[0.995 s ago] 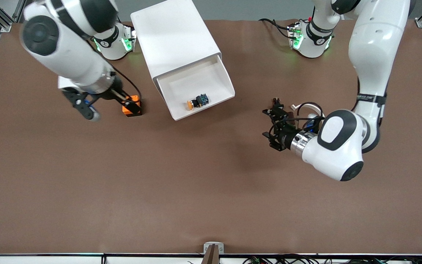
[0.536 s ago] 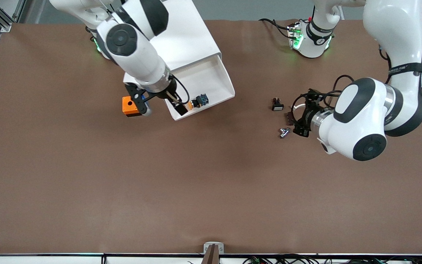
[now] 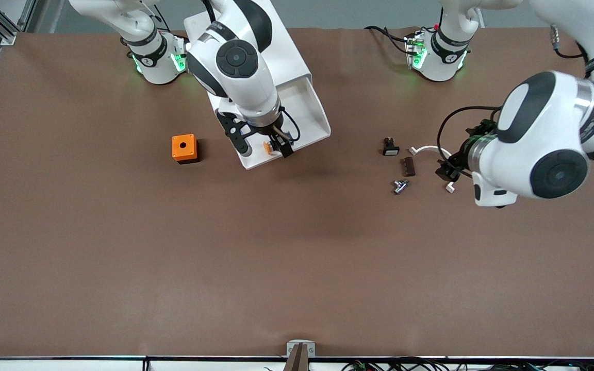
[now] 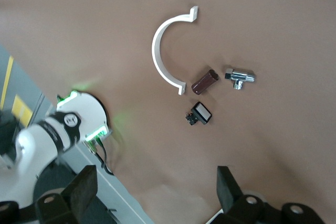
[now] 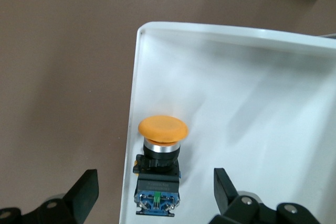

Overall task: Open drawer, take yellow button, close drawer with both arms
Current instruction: 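Grasp the orange-capped push button in the drawer with the right gripper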

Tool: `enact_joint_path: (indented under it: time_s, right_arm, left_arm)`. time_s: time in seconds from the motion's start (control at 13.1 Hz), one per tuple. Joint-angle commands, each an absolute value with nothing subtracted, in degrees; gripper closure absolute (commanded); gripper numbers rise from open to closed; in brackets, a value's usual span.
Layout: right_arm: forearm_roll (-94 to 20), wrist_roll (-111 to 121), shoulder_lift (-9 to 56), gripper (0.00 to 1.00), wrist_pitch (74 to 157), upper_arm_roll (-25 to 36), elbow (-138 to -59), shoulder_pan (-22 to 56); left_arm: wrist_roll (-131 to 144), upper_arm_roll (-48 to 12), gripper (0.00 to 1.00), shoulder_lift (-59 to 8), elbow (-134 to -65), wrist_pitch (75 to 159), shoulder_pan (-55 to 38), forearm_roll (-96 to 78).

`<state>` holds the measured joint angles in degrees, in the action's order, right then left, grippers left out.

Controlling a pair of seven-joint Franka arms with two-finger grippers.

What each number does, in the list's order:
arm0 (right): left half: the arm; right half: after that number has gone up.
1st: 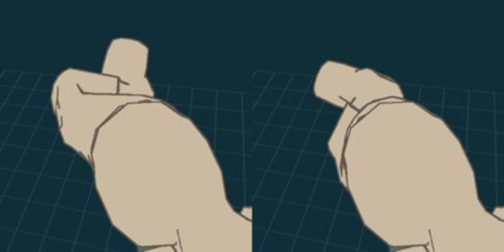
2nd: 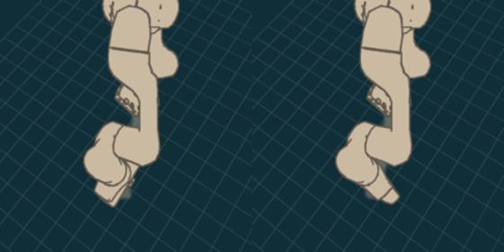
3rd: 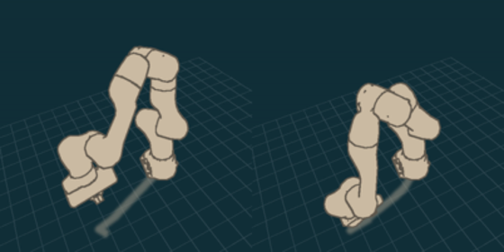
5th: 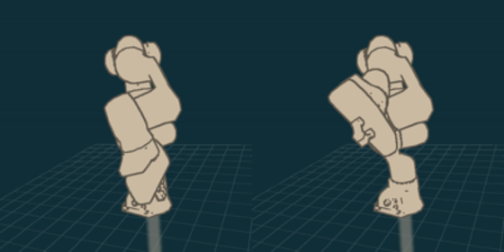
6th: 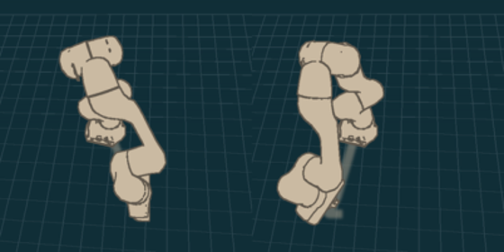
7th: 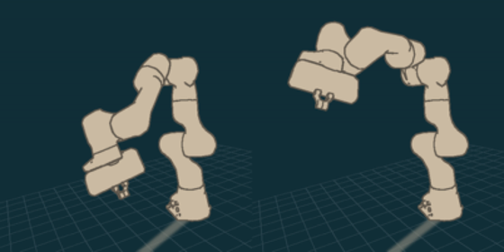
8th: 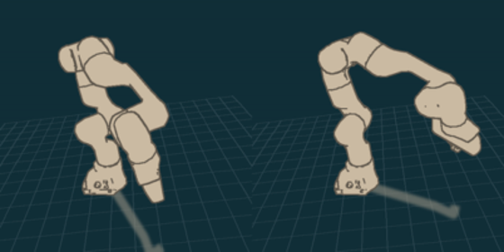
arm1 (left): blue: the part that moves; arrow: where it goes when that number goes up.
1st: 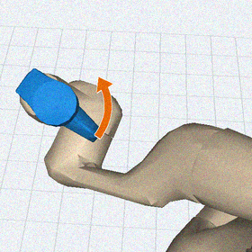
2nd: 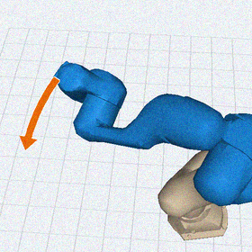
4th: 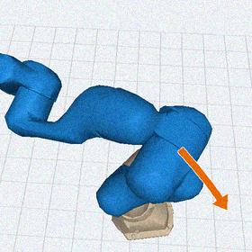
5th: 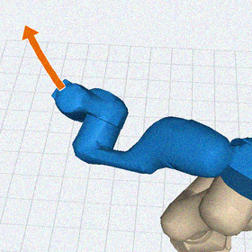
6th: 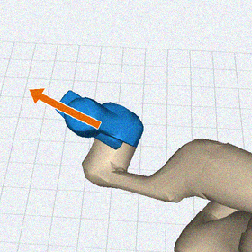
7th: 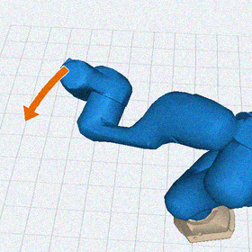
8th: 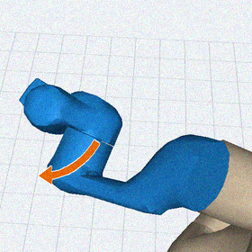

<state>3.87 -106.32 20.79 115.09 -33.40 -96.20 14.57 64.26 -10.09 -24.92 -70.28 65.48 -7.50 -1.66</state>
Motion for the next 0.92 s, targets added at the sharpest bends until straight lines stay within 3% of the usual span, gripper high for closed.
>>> enact_joint_path:
  time_s: [0.0,0.08,0.23,0.54,0.61,0.84]
  right_arm:
    - [5.98,-107.67,21.09,0.13,116.80,-34.10,-96.85,15.11]
    - [6.15,-107.75,21.09,0.18,117.59,-34.01,-97.29,15.29]
    - [7.99,-107.75,21.18,0.38,118.30,-34.10,-98.52,15.73]
    - [8.09,-106.71,21.09,0.91,117.69,-35.42,-98.00,14.60]
    - [8.09,-106.61,20.75,0.96,117.08,-36.03,-97.91,13.98]
    - [8.00,-102.24,20.66,0.97,115.06,-42.26,-94.50,8.01]
  left_arm:
    - [55.06,-10.19,0.00,-21.98,-71.28,67.49,-7.12,1.31]
    - [51.02,-10.20,0.00,-21.80,-71.37,69.07,-7.12,2.10]
    - [40.30,-9.93,0.00,-20.31,-71.45,70.39,-6.68,2.46]
    - [24.03,-10.19,0.00,-19.78,-72.24,75.48,-4.31,2.90]
    - [21.47,-10.20,0.00,-19.78,-72.42,76.37,-4.22,2.90]
    - [18.90,-10.46,0.00,-19.16,-72.86,78.30,-3.87,2.90]
